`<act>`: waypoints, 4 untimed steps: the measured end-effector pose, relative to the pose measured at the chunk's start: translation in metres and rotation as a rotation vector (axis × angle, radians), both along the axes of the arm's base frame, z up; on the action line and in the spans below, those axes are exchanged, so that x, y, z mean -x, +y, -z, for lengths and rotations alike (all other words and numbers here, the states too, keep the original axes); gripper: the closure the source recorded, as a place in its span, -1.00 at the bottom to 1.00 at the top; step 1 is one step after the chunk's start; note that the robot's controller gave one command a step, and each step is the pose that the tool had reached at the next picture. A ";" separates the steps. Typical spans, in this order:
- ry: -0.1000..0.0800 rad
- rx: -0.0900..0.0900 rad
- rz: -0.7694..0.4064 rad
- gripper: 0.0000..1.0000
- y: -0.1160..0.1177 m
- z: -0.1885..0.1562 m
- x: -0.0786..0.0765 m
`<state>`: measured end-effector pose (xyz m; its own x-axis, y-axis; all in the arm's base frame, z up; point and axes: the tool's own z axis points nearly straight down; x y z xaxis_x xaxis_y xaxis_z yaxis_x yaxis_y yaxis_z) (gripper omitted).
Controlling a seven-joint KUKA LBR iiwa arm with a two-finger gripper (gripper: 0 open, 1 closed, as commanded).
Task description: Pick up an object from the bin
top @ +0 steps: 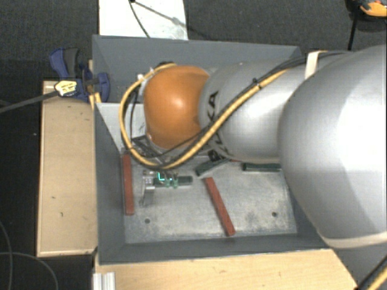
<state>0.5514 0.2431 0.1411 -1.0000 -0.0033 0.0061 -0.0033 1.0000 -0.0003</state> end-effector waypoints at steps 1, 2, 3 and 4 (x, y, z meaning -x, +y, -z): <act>-0.008 -0.002 0.005 -1.00 -0.001 -0.005 -0.002; -0.014 -0.005 -0.076 -1.00 -0.004 0.018 -0.017; -0.006 0.001 -0.212 -1.00 -0.013 0.072 -0.036; -0.002 -0.001 -0.354 -1.00 -0.012 0.071 -0.028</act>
Offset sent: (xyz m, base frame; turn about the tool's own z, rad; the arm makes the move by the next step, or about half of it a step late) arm 0.0369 -0.0153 -0.0711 -0.1927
